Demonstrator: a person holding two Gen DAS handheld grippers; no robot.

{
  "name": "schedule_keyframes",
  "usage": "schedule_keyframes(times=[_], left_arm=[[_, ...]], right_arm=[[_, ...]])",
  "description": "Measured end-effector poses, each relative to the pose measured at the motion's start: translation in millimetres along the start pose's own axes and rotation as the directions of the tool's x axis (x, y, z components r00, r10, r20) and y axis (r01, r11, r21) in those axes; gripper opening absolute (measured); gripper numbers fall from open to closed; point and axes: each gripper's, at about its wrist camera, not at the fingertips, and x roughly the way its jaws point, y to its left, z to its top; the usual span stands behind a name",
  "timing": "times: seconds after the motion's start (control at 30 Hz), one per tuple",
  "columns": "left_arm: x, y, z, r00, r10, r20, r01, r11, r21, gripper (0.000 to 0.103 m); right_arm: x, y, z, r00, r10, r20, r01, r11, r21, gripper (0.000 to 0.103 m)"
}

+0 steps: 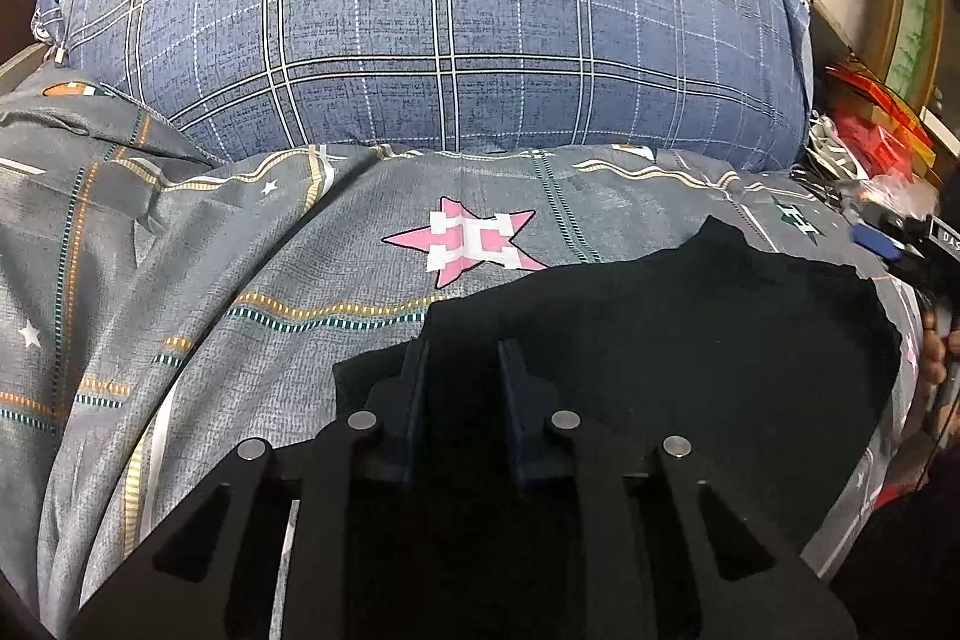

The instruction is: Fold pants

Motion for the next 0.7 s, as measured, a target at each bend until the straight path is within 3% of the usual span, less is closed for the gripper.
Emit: schedule_keyframes(times=[0.03,0.13,0.23,0.3,0.4,0.47,0.57,0.7], left_arm=[[-3,-1,0,1.000,-0.005,0.004,0.005,1.000,0.008,0.019],[-15,-7,-3,0.999,-0.018,0.034,0.016,0.999,0.043,0.017],[-22,-9,-2,0.998,-0.029,0.053,0.026,0.998,0.063,0.008],[-23,-8,-1,0.998,-0.040,0.053,0.037,0.998,0.056,0.008],[-23,-8,-1,0.998,-0.047,0.051,0.044,0.997,0.055,0.008],[-21,-9,-1,0.998,-0.046,0.050,0.042,0.997,0.070,0.008],[-18,-12,-2,0.998,-0.044,0.041,0.041,0.996,0.083,0.008],[-10,-9,3,0.999,-0.027,0.037,0.025,0.998,0.064,0.006]], right_arm=[[16,25,-3,0.999,0.020,-0.030,-0.022,0.997,-0.072,0.066],[52,75,-10,0.992,0.056,-0.112,-0.078,0.976,-0.205,0.065],[86,107,-18,0.986,-0.036,-0.164,-0.020,0.944,-0.330,0.062],[100,114,-23,0.981,-0.066,-0.184,-0.005,0.932,-0.361,0.062],[113,118,-29,0.977,-0.061,-0.204,-0.021,0.925,-0.380,0.052],[126,122,-34,0.971,-0.103,-0.217,-0.002,0.900,-0.435,0.029],[145,117,-45,0.955,-0.173,-0.243,0.045,0.890,-0.454,0.008],[140,118,-38,0.970,-0.174,-0.172,0.082,0.894,-0.440,0.003]])
